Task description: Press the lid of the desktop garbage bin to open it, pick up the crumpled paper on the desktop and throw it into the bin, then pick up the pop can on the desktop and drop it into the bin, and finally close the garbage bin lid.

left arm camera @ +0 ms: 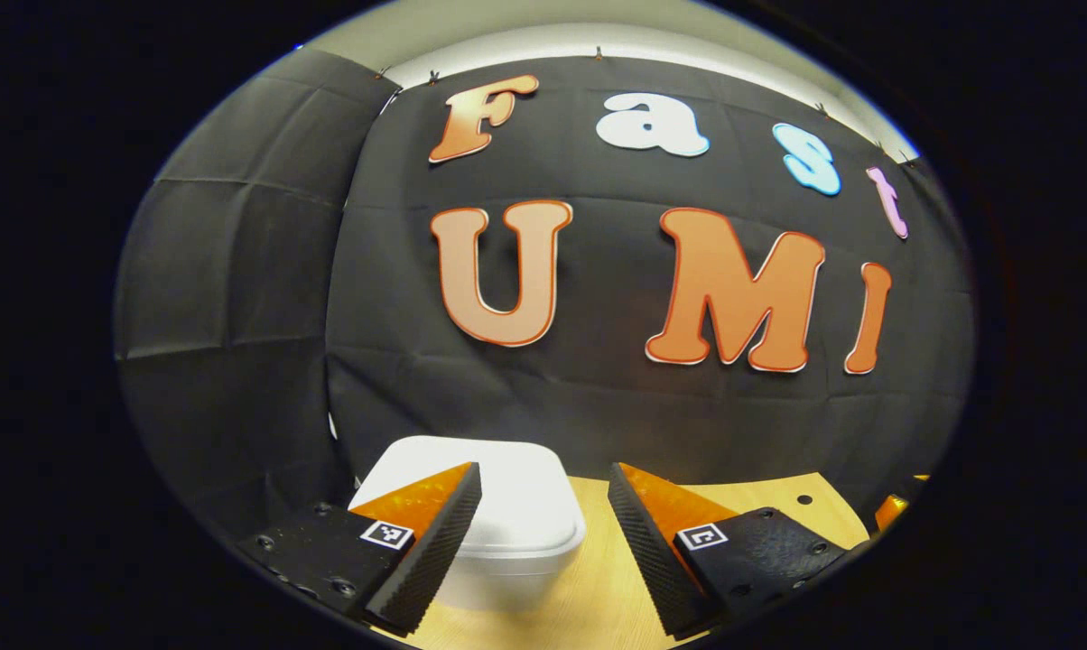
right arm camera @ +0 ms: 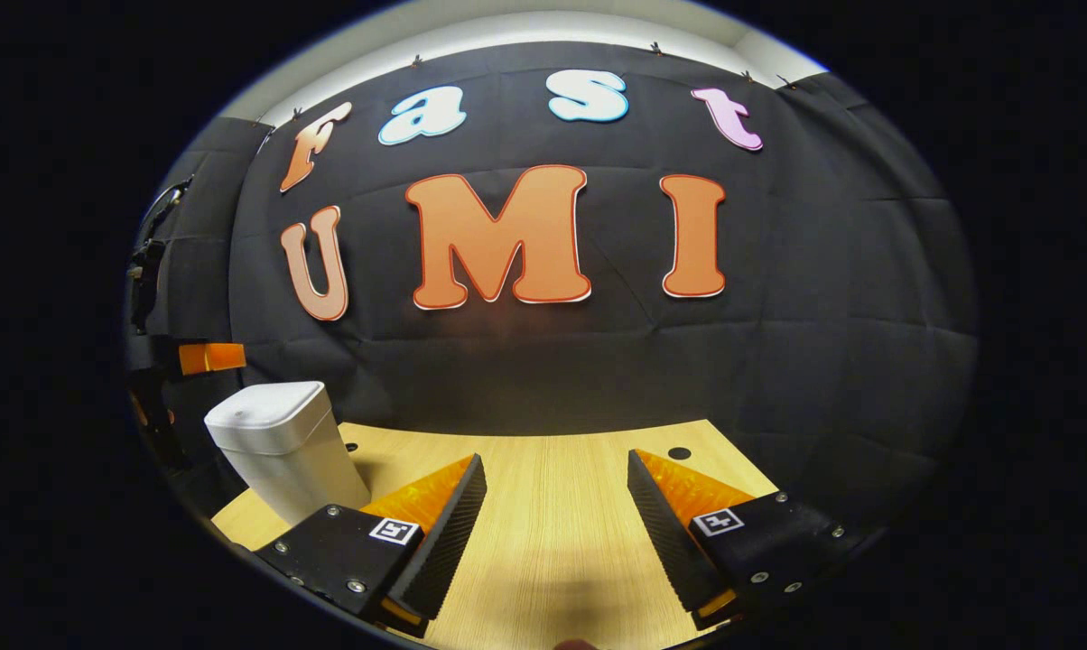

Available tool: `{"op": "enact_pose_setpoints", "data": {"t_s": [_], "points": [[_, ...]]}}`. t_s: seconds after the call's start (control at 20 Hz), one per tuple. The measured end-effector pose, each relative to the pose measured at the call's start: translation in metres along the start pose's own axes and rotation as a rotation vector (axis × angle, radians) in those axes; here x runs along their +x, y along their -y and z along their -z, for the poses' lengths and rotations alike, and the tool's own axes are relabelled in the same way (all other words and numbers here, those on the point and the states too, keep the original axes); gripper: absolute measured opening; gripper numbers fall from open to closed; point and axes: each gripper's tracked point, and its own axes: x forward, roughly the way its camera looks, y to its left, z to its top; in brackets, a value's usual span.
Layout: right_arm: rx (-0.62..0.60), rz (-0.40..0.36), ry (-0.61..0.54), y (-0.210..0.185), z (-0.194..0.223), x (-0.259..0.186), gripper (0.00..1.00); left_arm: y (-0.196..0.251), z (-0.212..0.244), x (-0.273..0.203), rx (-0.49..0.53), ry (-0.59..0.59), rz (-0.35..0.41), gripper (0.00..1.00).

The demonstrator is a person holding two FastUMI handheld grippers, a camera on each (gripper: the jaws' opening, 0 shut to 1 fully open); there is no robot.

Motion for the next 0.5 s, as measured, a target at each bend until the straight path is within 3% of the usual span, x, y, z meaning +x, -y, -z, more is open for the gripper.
{"op": "enact_pose_setpoints", "data": {"t_s": [0.5], "points": [[-0.007,-0.018,0.036,-0.005,-0.017,-0.006,0.94,0.065,0.025,-0.047,-0.003,0.040,0.100,0.93]]}}
